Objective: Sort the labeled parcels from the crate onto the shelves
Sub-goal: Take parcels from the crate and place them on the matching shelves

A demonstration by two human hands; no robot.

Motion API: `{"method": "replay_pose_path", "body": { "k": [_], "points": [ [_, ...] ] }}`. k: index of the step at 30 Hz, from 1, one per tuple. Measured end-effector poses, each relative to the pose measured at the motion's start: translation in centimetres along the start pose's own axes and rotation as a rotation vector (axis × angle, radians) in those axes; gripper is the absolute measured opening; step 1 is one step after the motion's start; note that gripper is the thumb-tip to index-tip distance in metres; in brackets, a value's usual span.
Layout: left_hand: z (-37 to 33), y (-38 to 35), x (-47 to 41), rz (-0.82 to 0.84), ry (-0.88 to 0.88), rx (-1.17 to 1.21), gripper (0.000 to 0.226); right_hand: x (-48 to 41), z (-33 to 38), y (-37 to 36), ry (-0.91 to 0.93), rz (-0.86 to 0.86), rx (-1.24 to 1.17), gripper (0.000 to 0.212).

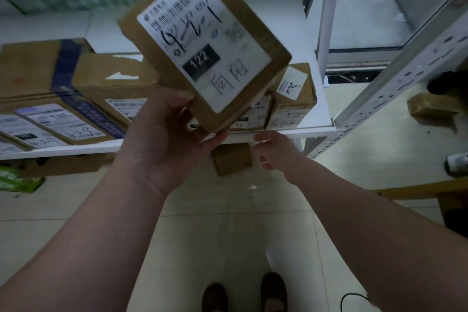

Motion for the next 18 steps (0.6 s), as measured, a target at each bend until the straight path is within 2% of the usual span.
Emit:
{"method": "replay_pose_path", "body": {
  "k": [3, 10, 13, 18],
  "points": [
    [-0.6, -0.3, 2.3, -0.016, 0.035, -0.017, 0.045, 2.5, 1.1, 1.3, -0.009, 0.0, -0.055, 0.019],
    [-3.0, -1.6, 7.6, -0.026, 0.086, -0.142, 0.045, 10.2, 7.1, 4.8, 0.065, 0.053, -0.305, 0.011],
    [-4.5, -2.6, 9.9, -0.024, 0.08, -0.198, 0.044, 13.3, 10.2, 6.7, 0.097, 0.053, -0.383, 0.025],
    [-7.2, -3.9, 14.1, -0.021, 0.06, -0.23, 0.063, 19.4, 15.7, 8.1, 0.222, 0.223, -0.369, 0.065]
  ]
}}
Point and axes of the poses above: each hand's wrist, its own x-axis away from the middle knuckle, its own y-axis out of the back of the hand, z = x × y, the point moved 6 cm from there along -x, towards the middle knuckle, and after that the axes turned 7 degrees about -z, right-handed, at the moved point
